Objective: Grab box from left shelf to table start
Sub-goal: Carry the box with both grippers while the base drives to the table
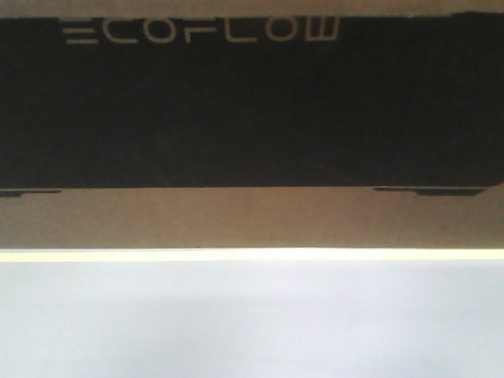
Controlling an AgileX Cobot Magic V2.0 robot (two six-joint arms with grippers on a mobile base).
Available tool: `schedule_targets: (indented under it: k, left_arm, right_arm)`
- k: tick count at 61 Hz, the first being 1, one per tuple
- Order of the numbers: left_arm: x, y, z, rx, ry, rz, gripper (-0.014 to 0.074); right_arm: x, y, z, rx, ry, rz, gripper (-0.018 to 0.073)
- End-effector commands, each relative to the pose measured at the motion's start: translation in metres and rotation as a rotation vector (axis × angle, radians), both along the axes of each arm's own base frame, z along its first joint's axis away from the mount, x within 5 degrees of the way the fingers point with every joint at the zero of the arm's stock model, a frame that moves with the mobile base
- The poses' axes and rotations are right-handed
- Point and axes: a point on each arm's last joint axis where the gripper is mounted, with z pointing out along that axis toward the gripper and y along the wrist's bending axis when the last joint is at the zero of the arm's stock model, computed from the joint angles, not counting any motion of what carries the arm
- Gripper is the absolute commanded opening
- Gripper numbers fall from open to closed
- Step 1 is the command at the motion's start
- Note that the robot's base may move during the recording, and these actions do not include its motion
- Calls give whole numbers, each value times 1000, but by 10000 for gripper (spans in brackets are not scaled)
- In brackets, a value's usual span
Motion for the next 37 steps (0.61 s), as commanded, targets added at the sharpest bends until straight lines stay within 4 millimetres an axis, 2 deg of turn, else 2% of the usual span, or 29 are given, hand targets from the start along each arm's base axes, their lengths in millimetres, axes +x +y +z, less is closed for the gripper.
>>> schedule_targets:
  k: [1,37]
  left_arm:
    - [-3,1,27,-100,-217,-31,-87]
    - [-4,2,26,-93,-206,-26,-87]
  right_arm:
    - [4,-4,17,-29,-145,-39,18]
    - [4,-4,17,-29,-145,-39,18]
